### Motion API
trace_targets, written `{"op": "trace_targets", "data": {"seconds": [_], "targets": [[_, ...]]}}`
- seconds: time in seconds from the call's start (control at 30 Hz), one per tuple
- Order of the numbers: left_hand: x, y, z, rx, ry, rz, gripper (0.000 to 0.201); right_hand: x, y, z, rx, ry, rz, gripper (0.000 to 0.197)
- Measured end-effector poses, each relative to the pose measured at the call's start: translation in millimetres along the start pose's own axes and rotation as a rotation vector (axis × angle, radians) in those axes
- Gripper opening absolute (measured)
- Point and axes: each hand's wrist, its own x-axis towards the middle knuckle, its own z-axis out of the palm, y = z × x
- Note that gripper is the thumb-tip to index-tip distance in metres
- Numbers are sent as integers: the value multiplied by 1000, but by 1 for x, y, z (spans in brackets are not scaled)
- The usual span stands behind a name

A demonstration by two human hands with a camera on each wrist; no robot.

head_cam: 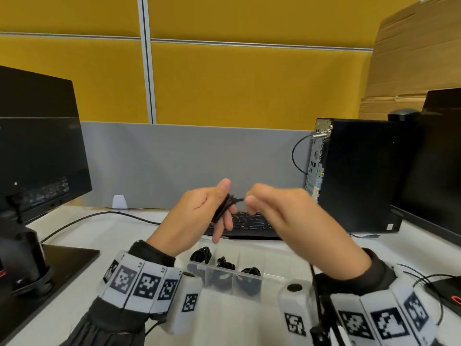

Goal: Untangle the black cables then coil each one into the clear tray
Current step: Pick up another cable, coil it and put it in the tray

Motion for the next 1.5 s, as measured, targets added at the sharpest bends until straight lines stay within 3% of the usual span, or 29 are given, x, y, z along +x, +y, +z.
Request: {"op": "trace_targets", "data": {"seconds": [0.07, 0.2, 0.27, 0.4, 0.53, 0.6, 0.7, 0.8, 0.93, 1.03, 1.17, 1.27, 1.33, 1.43, 1.5], "targets": [[-2, 6, -3, -59, -113, -3, 55, 0, 7, -6, 6, 119, 18, 27], [-1, 12, -6, 35, -74, 35, 37, 0, 19, -1, 16, 173, 43, 27], [-1, 7, -14, 143, 30, 83, 37, 0, 27, -1, 31, 88, 64, 24], [1, 0, -41, 305, 401, 148, 40, -3, 44, -5, 24, -94, 182, 27], [0, -3, -58, 258, 605, 86, 47, -3, 58, -4, 35, -58, 269, 29], [0, 1, -57, -12, 540, 16, 44, -3, 64, -2, -5, 42, 314, 26], [-3, 20, -43, -650, 324, -34, 36, -3, 69, 7, -117, 93, 336, 19], [-4, 35, -23, -941, 214, 27, 35, -4, 56, 24, -271, -123, 276, 21], [0, 39, -9, -1090, 311, 101, 33, -3, 26, 48, -329, -355, 106, 27], [8, 23, -8, -995, 389, 139, 30, -3, 10, 51, -263, -511, 32, 24], [15, -7, -4, -440, 403, 14, 36, -4, -4, 29, -56, -577, -36, 22], [10, -20, 4, -27, 301, -41, 59, -4, -3, 1, 5, -368, -68, 20], [6, -16, 9, 66, 177, -45, 69, -5, 7, -15, 24, -162, -18, 19], [3, -5, 15, -139, -118, -95, 76, -5, 24, -19, 21, 67, 7, 19], [1, 4, 17, -333, -246, -82, 63, -2, 32, -10, 38, 194, 25, 20]]}}
